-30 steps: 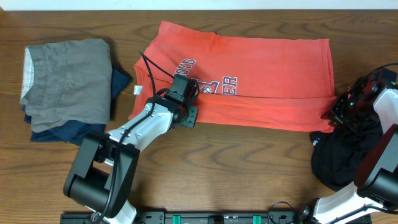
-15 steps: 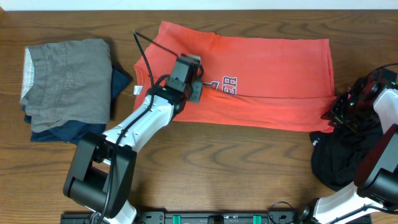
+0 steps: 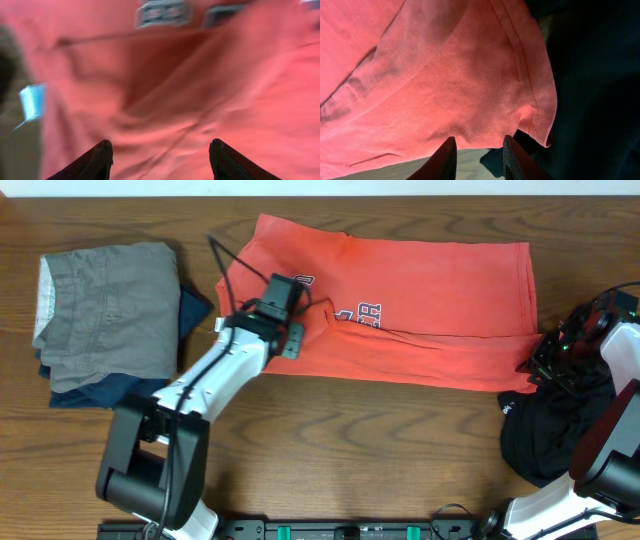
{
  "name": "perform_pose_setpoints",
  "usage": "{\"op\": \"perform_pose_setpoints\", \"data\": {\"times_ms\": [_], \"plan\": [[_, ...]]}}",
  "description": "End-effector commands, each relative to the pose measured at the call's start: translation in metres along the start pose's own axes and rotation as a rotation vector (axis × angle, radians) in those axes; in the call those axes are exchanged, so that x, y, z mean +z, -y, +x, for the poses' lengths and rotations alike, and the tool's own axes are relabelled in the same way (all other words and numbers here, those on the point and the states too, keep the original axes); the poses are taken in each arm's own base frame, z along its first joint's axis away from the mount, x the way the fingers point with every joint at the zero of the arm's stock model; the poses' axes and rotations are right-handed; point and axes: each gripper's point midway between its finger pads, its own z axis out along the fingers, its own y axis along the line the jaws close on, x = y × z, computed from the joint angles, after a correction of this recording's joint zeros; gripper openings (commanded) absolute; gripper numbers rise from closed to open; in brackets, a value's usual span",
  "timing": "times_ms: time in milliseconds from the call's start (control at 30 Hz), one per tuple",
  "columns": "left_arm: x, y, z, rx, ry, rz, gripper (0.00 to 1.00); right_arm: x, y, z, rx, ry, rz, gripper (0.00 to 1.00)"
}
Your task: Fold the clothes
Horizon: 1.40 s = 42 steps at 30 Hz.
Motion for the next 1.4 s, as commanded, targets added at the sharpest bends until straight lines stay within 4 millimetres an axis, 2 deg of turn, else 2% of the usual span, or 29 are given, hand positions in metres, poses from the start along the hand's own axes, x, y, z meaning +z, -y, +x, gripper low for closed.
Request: {"op": "perform_pose_setpoints", "data": {"times_ms": [0,100,200,333,633,767,933,1200,1300,1367], "plan": [[-0.005,-0.04,0.0,-0.172,-0.004,-0.073,0.64,-0.009,-0.008,-0.009,-0.044,0.045,-0.017,0.28],[0.0,-0.053,0.006,-0.287,-0.035,-0.019,0.63,-0.01,-0.012,-0.017,-0.06,0.08,-0.026,0.27],[0.005,-0.059,0.013,-0.337,-0.064,0.033,0.64,-0.01,-0.017,-0.025,-0.078,0.116,-0.031,0.28],[0.014,-0.07,0.027,-0.371,-0.101,0.018,0.64,-0.01,-0.021,-0.031,-0.114,0.144,-0.03,0.29],[0.033,-0.07,0.05,-0.374,-0.175,0.007,0.64,-0.004,-0.022,-0.044,-0.138,0.193,0.007,0.28],[0.042,-0.069,0.058,-0.371,-0.208,0.003,0.64,0.006,-0.026,-0.051,-0.153,0.205,0.003,0.26],[0.054,-0.066,0.072,-0.367,-0.262,-0.002,0.64,0.023,-0.032,-0.061,-0.139,0.219,-0.004,0.13],[0.058,-0.064,0.095,-0.358,-0.352,-0.014,0.64,0.061,-0.031,-0.072,-0.127,0.207,-0.006,0.09],[0.054,-0.064,0.106,-0.352,-0.399,-0.019,0.64,0.067,-0.034,-0.084,-0.086,0.244,-0.024,0.11],[0.05,-0.063,0.113,-0.349,-0.433,-0.022,0.64,0.064,-0.039,-0.095,-0.056,0.292,-0.047,0.12]]}}
